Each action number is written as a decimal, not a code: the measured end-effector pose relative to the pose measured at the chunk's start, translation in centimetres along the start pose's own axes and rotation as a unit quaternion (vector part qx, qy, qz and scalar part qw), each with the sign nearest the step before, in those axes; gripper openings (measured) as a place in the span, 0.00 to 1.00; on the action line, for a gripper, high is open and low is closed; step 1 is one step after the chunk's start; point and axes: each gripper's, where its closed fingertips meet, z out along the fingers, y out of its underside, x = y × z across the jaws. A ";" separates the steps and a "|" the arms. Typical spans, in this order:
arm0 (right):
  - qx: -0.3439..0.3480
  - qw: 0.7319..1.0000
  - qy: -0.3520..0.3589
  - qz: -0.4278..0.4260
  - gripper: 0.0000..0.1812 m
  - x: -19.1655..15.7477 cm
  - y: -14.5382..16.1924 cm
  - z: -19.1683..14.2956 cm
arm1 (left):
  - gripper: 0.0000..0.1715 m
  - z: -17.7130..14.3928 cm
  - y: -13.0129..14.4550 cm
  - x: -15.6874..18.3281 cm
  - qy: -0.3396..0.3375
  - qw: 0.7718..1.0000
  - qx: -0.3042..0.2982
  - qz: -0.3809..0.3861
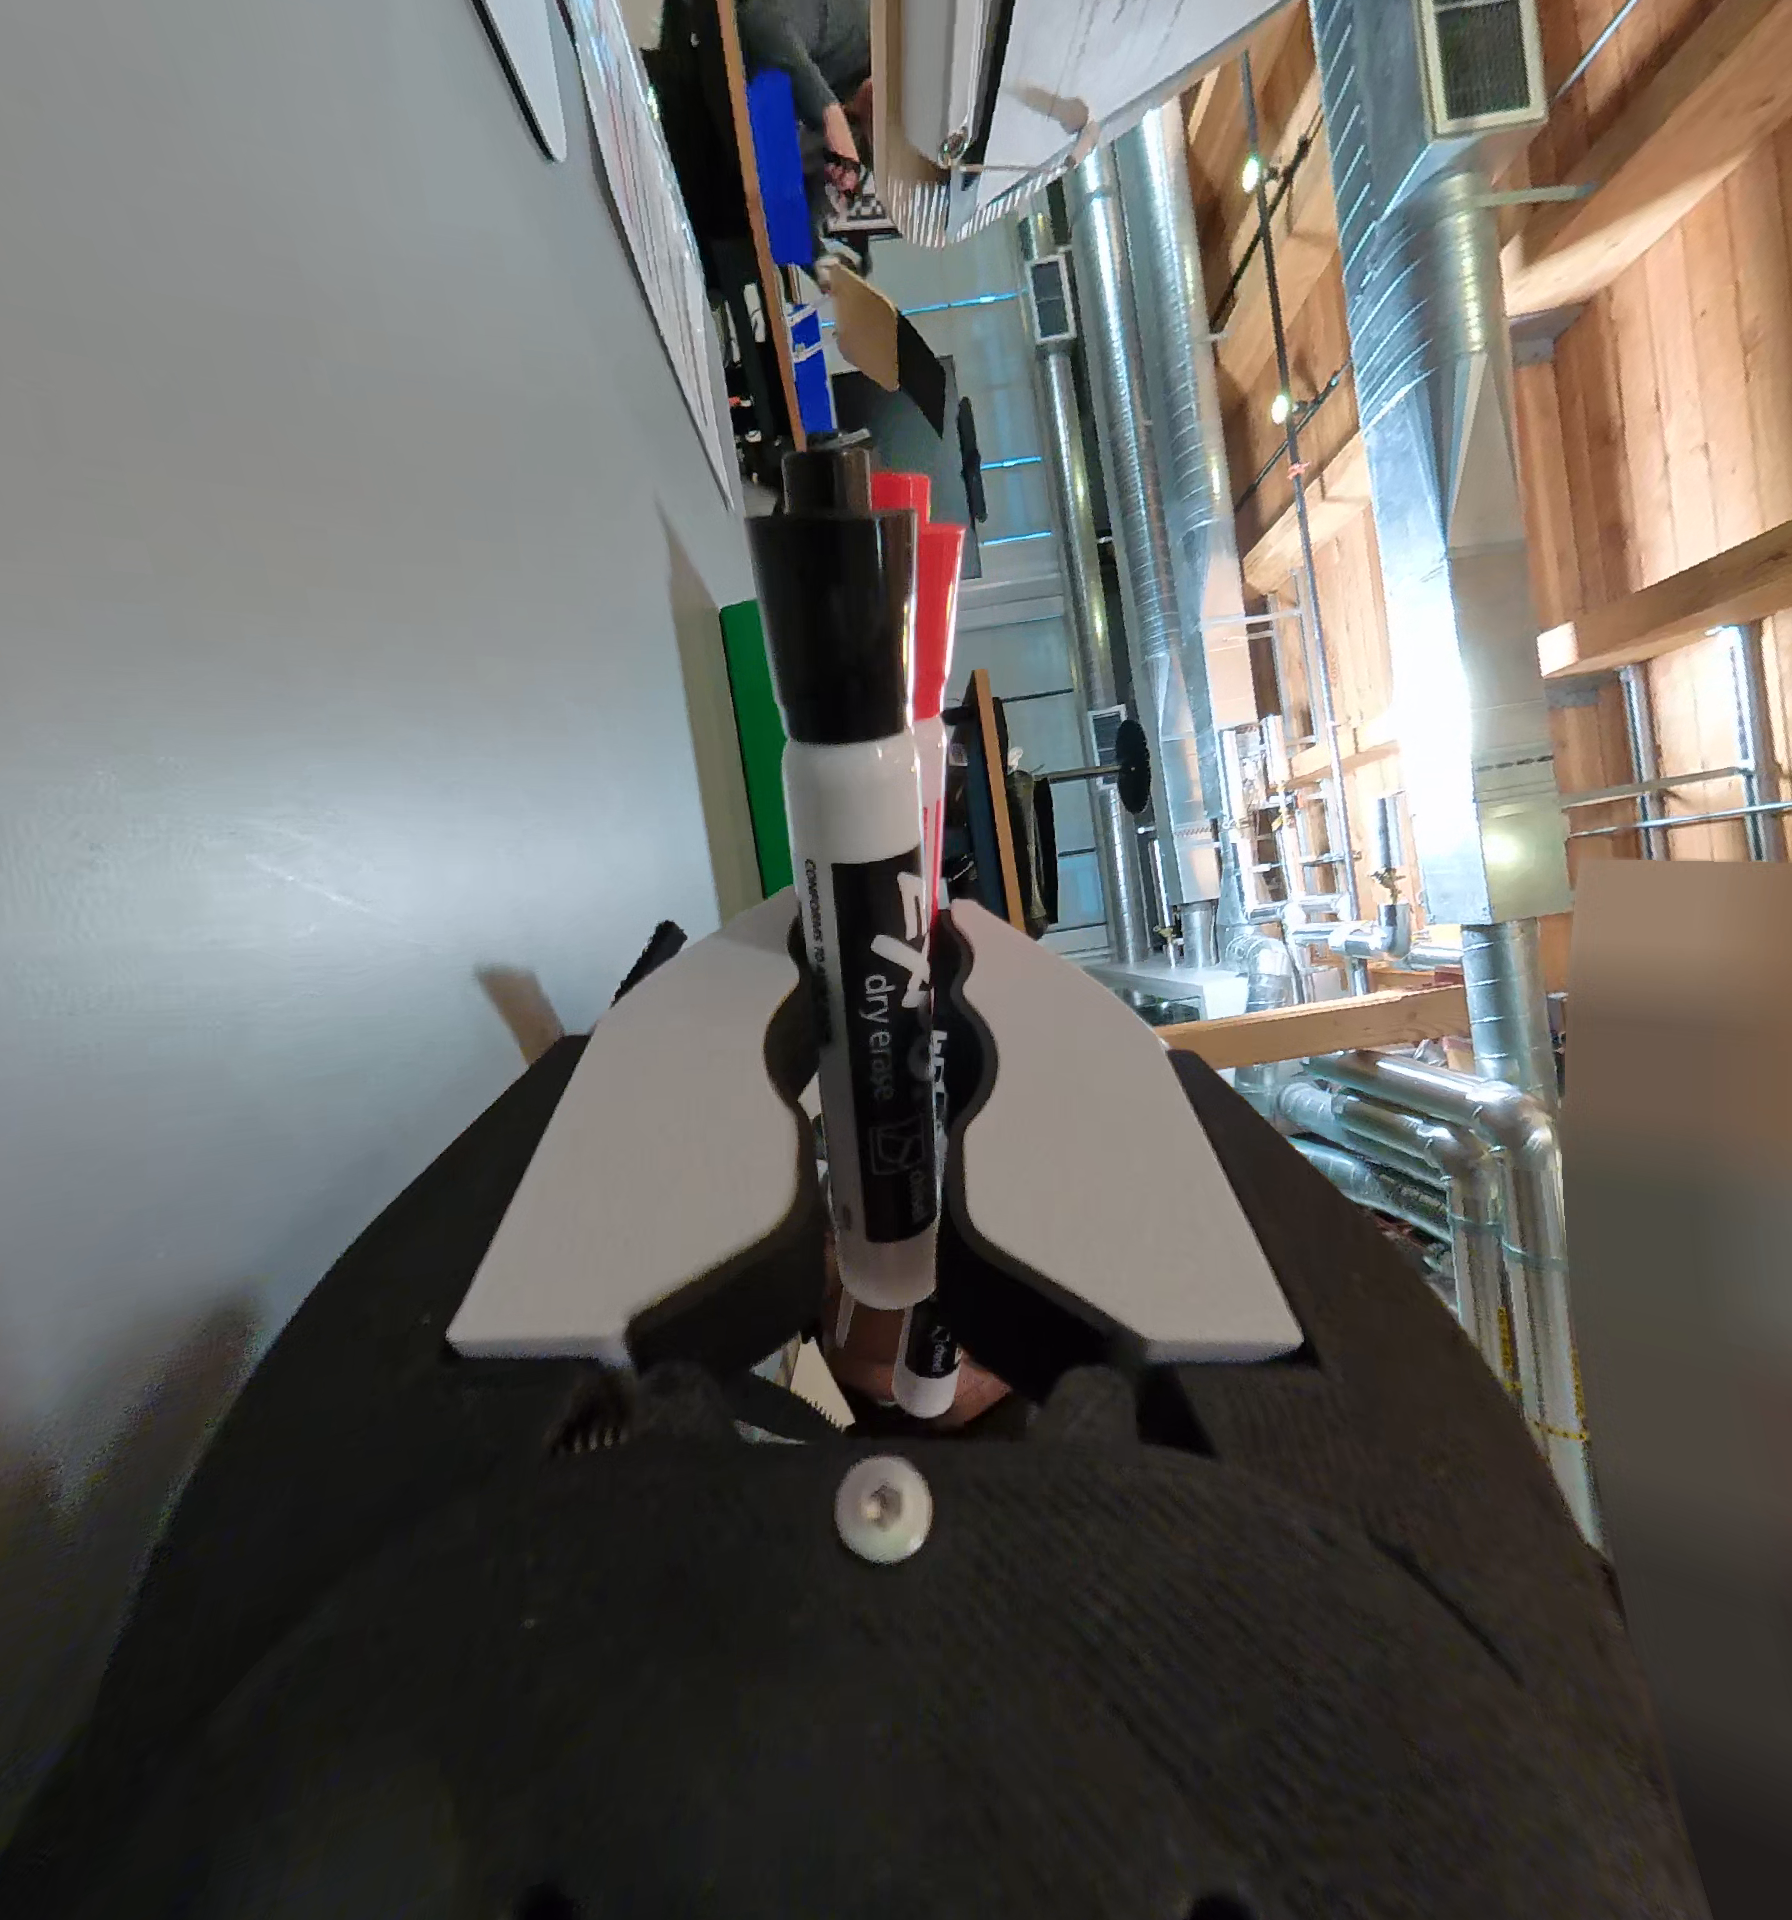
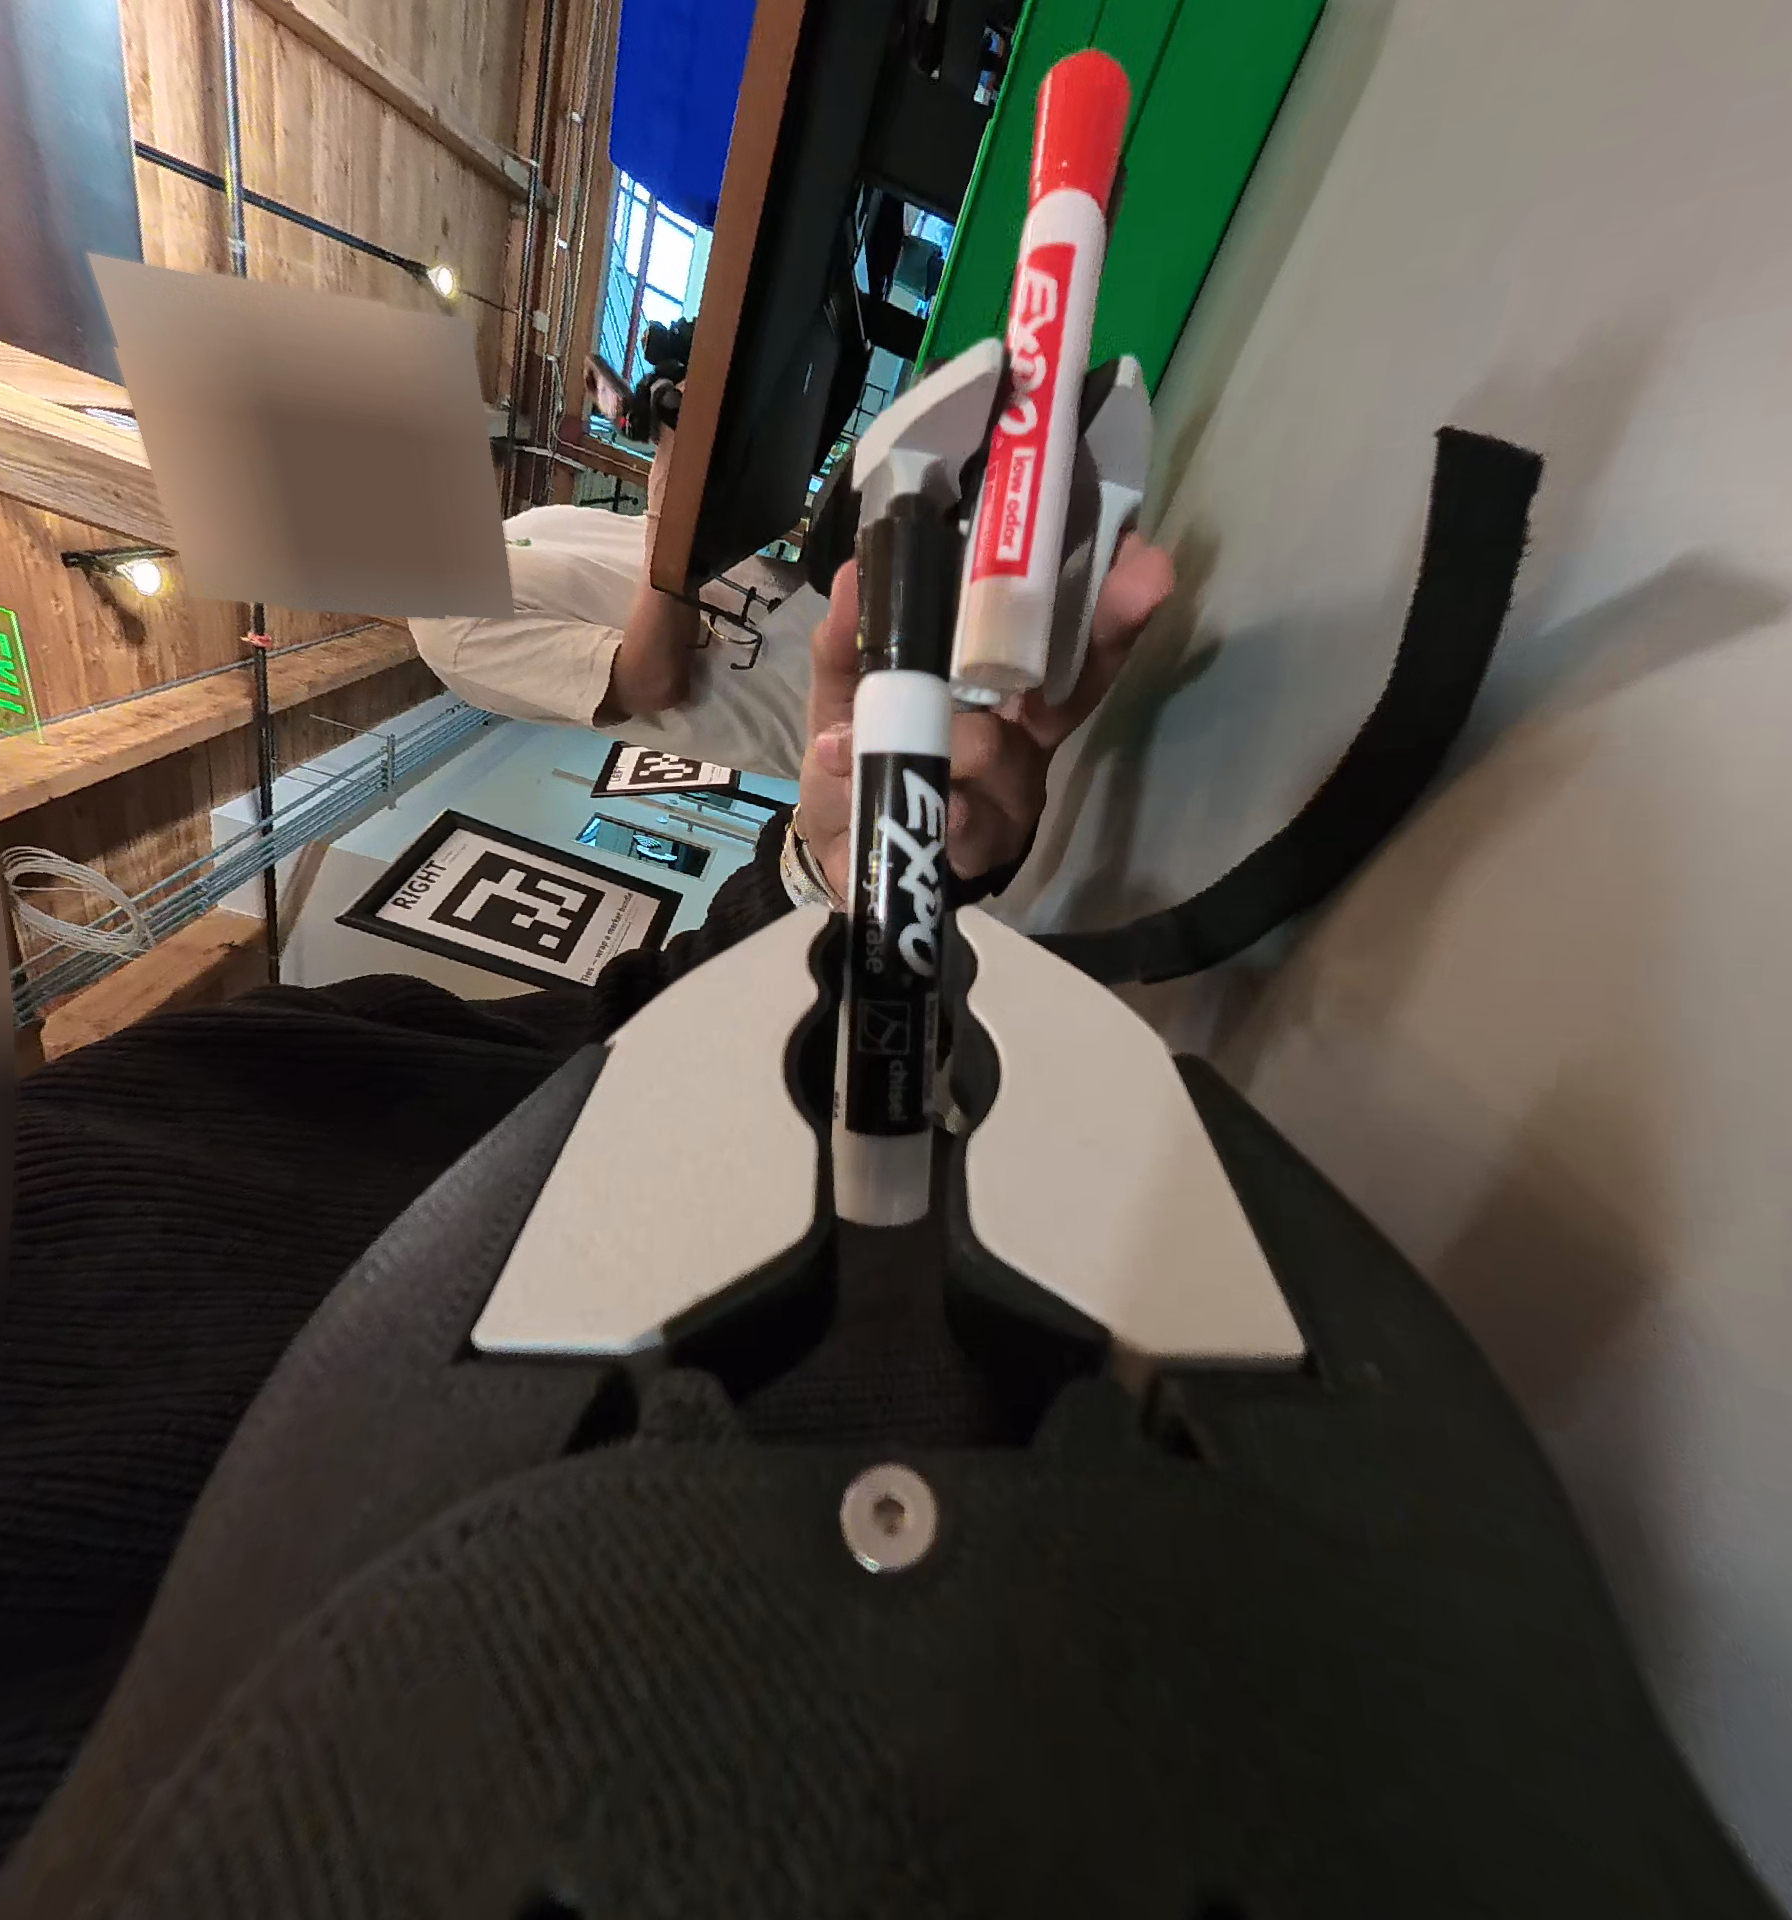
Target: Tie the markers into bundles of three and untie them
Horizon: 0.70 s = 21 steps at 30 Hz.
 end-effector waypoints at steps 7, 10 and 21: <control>0.015 1.000 -0.003 0.003 0.10 -0.1 -0.5 -0.3 | 0.11 0.3 0.8 -0.3 -0.014 1.000 -0.022 0.007; 0.020 1.000 -0.005 0.005 0.10 -0.1 -0.7 -0.4 | 0.11 0.3 0.9 -0.3 -0.011 1.000 -0.026 0.005; 0.021 1.000 -0.007 0.006 0.10 -0.1 -0.7 -0.3 | 0.11 0.3 0.9 -0.3 -0.006 1.000 -0.027 0.004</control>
